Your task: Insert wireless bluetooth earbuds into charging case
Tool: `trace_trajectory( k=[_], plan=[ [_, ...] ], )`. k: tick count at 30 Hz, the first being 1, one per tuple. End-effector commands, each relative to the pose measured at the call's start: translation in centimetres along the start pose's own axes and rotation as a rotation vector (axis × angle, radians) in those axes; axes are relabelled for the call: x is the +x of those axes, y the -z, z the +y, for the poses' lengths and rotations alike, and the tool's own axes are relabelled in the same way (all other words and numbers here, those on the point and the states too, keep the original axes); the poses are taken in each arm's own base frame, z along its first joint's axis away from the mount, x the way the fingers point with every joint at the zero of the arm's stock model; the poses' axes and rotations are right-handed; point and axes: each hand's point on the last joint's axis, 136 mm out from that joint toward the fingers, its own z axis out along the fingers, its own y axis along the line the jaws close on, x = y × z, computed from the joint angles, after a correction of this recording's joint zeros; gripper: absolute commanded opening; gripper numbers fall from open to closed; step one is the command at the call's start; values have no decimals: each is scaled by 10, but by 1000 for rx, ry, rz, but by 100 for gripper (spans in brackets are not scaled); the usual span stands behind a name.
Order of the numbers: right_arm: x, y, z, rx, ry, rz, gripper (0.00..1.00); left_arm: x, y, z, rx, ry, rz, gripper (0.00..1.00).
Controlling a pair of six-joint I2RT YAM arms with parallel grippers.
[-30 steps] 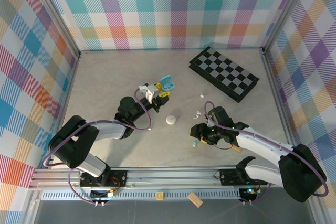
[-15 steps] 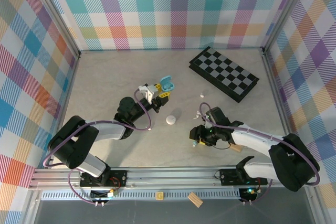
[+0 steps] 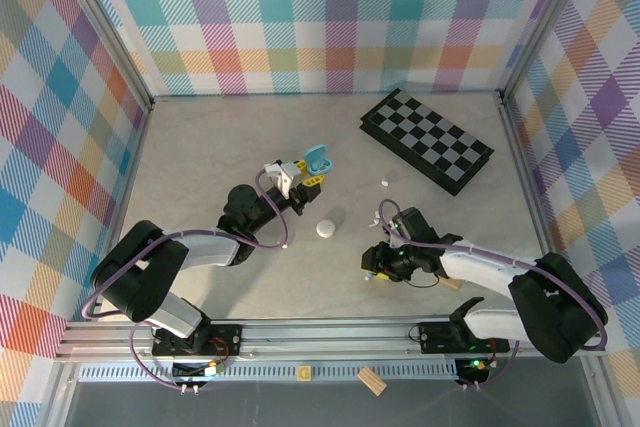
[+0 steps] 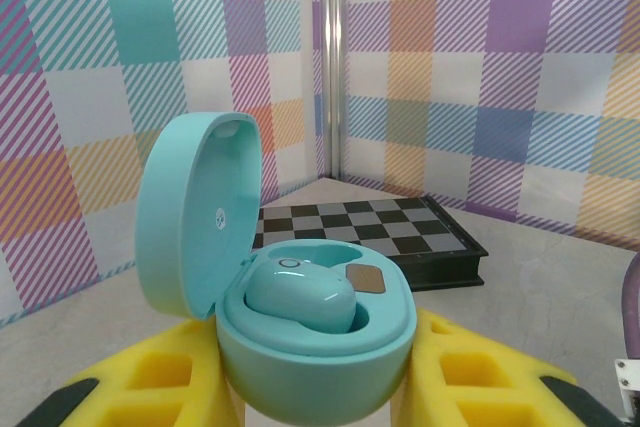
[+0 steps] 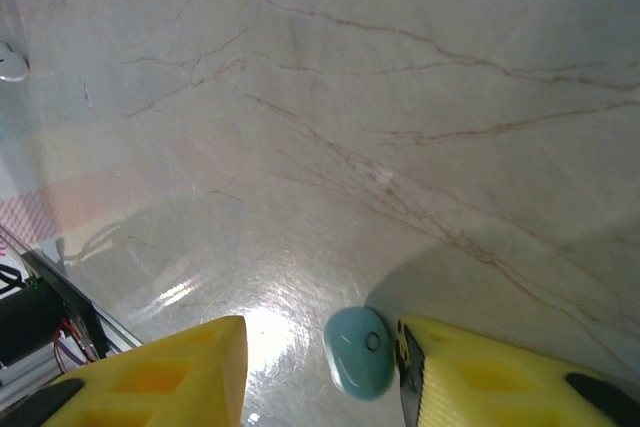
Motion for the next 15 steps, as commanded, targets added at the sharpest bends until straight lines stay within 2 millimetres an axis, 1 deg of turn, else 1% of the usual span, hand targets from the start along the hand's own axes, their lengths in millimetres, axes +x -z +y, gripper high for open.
trace_trajectory(
  k=[1, 3, 8, 15],
  plan=[
    [7, -3, 4, -36, 1, 30, 41, -12, -1, -1, 16, -19, -36, 24],
    [8, -4, 6, -48, -8, 32, 40, -13, 0, -1, 15, -19, -39, 24],
    [9, -8, 1, -32, -12, 44, 37, -12, 0, -1, 15, -16, -40, 24],
    [8, -15, 0, -22, -10, 58, 35, -14, 0, 0, 14, -20, -47, 24]
  ],
)
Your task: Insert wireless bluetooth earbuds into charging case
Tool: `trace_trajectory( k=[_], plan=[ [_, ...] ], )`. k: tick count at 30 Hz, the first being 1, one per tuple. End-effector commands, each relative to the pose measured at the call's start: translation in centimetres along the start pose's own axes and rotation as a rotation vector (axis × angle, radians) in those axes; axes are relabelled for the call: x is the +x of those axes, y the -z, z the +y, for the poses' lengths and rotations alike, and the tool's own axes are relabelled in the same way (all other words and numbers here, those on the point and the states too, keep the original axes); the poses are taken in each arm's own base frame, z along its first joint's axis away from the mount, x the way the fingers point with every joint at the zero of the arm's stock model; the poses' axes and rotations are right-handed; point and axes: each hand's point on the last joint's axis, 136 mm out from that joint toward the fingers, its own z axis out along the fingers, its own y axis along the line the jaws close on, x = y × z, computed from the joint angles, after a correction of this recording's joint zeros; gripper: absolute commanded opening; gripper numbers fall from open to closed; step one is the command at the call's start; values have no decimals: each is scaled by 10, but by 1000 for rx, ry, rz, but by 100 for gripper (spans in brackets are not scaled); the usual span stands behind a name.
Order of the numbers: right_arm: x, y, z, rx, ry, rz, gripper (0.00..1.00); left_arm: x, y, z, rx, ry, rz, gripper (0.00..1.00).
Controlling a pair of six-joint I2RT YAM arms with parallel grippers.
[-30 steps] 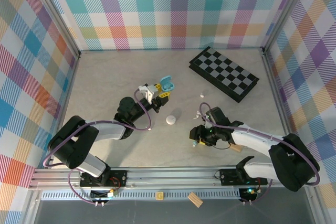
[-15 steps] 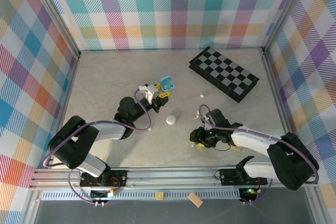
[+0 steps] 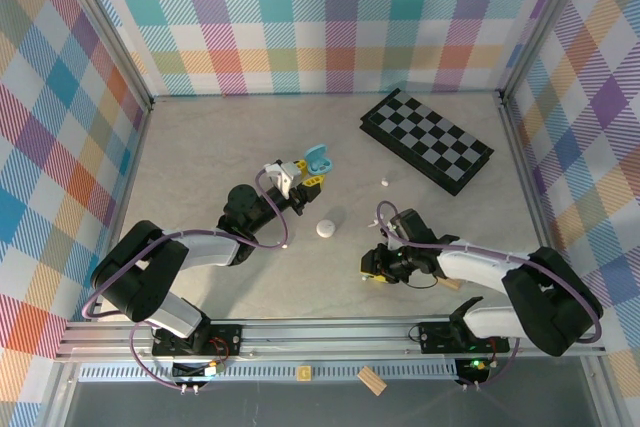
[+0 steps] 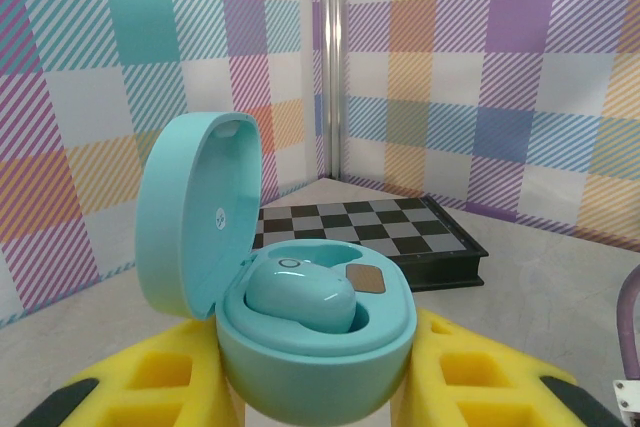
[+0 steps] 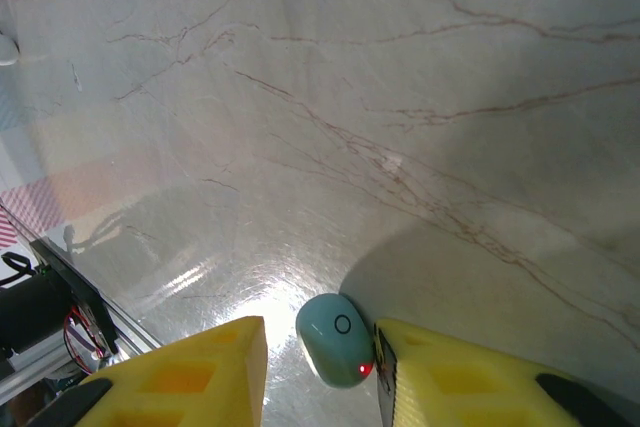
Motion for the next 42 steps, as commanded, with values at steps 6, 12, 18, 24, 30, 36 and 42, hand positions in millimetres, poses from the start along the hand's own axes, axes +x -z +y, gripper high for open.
trace_trajectory(
  k=[6, 12, 18, 24, 30, 36, 42],
  plan=[
    [2, -11, -11, 42, -16, 29, 28, -14, 0, -1, 18, -20, -45, 24],
    [-4, -4, -10, 80, 10, -3, 22, -14, 0, -2, 21, -28, -38, 24],
    [-20, 24, 6, 144, 114, -87, 21, -12, 0, -4, 26, -39, -22, 24],
    [-43, 68, 43, 174, 284, -218, 21, -7, -2, -13, 61, -38, -1, 24],
    [-68, 112, 98, 158, 549, -345, 21, -2, 5, -32, 155, -1, 38, 23],
    [-89, 145, 150, 104, 752, -459, 18, 5, 13, -55, 277, 14, 133, 24],
    [-81, 160, 203, -63, 974, -475, 19, 1, 15, -79, 400, 38, 161, 23]
  ],
)
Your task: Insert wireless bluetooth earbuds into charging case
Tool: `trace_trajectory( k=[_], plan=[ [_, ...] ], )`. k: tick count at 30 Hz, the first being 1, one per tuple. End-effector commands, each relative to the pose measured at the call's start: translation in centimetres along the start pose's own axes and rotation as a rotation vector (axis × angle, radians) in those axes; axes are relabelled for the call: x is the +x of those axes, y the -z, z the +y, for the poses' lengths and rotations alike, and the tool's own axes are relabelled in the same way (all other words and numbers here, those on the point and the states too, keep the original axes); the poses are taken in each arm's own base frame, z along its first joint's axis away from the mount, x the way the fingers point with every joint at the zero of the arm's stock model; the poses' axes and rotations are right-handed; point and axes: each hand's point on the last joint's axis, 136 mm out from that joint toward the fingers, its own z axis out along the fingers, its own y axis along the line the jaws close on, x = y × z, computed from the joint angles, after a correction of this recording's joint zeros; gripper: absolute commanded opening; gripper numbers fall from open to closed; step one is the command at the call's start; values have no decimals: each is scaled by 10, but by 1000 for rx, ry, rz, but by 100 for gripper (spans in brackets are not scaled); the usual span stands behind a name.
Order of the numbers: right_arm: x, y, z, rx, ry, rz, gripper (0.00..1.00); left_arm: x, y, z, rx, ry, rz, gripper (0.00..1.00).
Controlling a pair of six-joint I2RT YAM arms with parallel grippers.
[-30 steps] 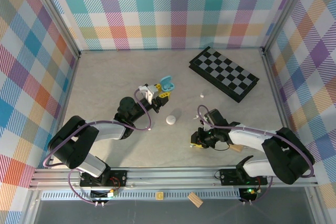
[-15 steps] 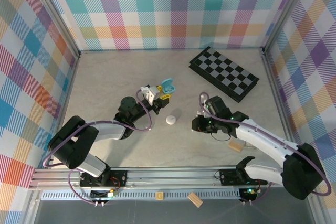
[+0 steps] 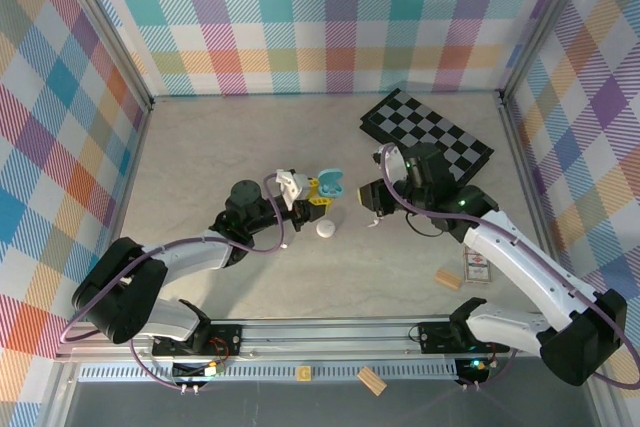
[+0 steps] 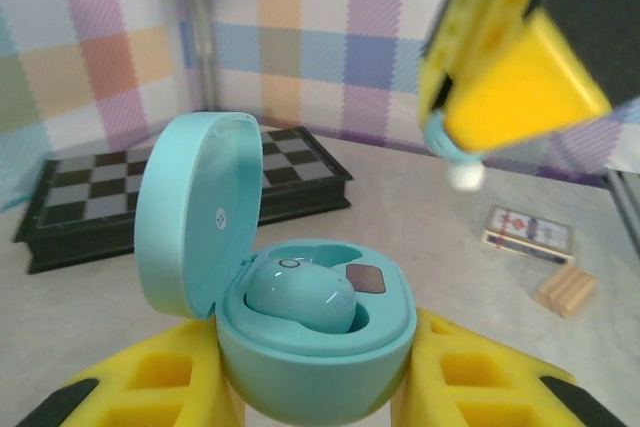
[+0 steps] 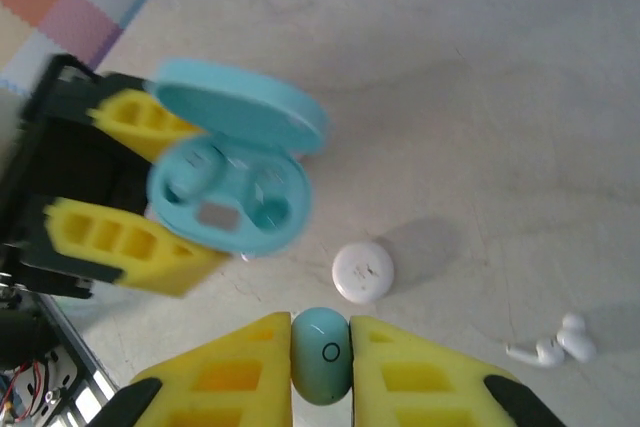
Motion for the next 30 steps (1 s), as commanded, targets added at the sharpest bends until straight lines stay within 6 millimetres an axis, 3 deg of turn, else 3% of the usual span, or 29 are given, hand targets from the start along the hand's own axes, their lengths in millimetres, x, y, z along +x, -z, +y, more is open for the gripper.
trace_trajectory(
  k=[1, 8, 30],
  plan=[
    [-22, 5, 26, -125, 173, -44, 19, -14, -4, -22, 117, -25, -8, 23],
    [-32, -1, 29, -137, 241, -30, 19, -23, -10, -30, 169, -23, -15, 23],
    [-8, -19, 12, -89, 239, 70, 18, -36, -12, -23, 131, -27, -57, 23]
  ],
)
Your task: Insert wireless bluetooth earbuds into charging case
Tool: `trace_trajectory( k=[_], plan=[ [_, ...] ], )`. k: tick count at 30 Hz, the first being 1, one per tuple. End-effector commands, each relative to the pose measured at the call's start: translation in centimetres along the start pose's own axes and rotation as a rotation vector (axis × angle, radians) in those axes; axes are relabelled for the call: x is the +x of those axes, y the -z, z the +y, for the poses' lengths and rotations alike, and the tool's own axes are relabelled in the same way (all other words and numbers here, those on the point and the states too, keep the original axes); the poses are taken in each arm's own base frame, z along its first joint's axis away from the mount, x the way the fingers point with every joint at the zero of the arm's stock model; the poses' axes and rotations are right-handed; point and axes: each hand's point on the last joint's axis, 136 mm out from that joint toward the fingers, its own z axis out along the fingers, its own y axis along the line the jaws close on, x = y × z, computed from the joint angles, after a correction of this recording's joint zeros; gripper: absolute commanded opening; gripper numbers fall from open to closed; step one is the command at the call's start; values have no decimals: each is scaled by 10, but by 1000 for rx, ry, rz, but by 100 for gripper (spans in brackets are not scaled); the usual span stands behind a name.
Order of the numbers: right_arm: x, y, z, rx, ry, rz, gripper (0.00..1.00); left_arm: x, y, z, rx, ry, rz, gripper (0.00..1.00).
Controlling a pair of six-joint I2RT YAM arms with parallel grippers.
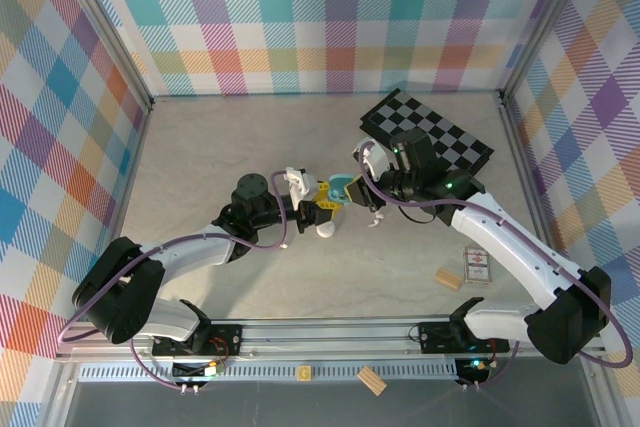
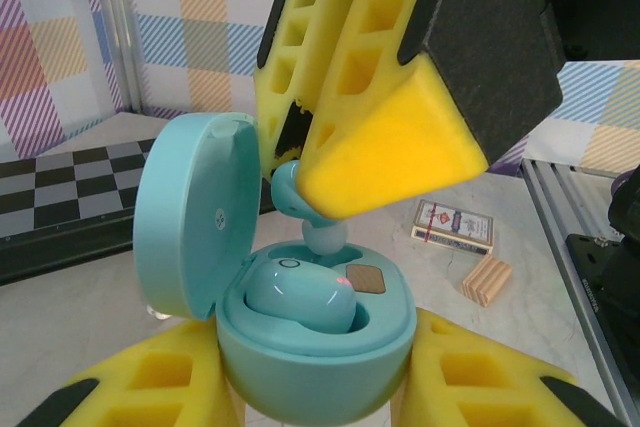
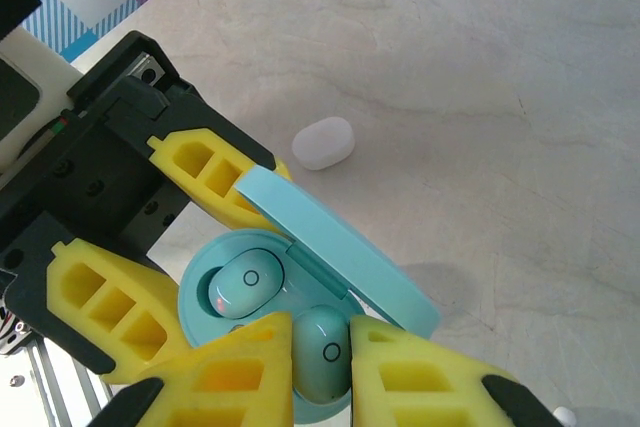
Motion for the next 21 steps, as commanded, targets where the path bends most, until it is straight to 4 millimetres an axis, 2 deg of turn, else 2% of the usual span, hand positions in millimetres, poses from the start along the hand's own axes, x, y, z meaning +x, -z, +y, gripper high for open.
trace_trajectory(
  k=[1, 10, 14, 18, 21],
  plan=[
    [3, 0, -1, -1, 11, 15, 18, -25, -3, 0, 4, -51, -70, 23],
    [9, -3, 0, -13, 12, 43, 22, -30, -5, 0, 14, -49, -88, 23],
    [3, 3, 1, -6, 14, 23, 24, -29, -5, 0, 14, -47, -88, 23],
    [-11, 14, -2, 39, 14, -38, 46, -27, -5, 0, 16, -45, -85, 23],
    [-24, 25, -1, 42, 10, -108, 53, -24, -4, -1, 12, -49, -80, 23]
  ],
)
